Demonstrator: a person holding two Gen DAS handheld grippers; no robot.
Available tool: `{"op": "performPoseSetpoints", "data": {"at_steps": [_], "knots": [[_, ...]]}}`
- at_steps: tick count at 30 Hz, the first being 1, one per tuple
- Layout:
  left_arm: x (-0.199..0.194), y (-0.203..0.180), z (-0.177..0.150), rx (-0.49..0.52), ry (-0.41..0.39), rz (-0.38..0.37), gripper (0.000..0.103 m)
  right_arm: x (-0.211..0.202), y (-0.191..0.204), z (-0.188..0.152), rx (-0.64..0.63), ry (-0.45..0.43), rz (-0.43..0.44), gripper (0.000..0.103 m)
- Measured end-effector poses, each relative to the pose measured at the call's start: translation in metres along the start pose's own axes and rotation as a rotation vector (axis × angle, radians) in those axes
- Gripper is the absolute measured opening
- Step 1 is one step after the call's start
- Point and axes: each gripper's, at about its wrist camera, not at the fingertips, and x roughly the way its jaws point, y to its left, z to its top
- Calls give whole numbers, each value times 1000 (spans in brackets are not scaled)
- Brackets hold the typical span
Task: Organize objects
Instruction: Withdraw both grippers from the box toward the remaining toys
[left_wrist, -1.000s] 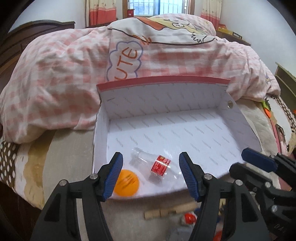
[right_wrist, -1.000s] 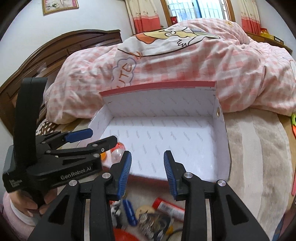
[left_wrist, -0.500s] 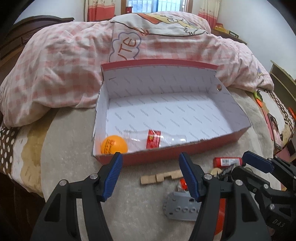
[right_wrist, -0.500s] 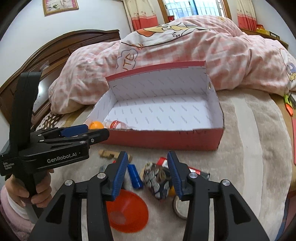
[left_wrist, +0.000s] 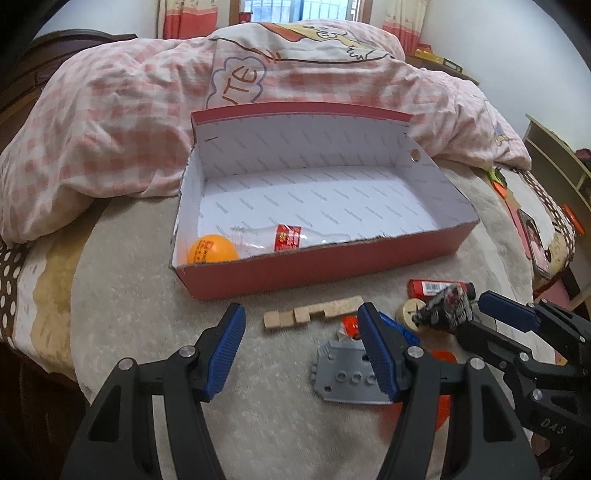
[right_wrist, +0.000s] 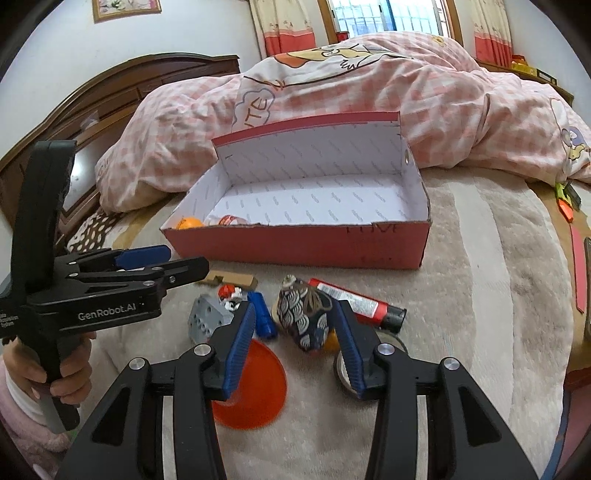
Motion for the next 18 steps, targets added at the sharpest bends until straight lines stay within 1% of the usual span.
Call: {"op": "performPoseSetpoints", "data": {"at_steps": [5,8,15,18], "knots": [[-1,-2,-8,11,2,-14,64,-3,-1,-8,-8,5,-14,46],[3,-2,-13,16,16,-15,64,-5,-2,-13,-14,6,-22,46],[10,1,-14,3,38,-21,64,-2,-6,-19,-8,23,-28,45],[9,3,-15,-11,50,-50,64,-3,-7,-21,-2,23,-23,46]]}}
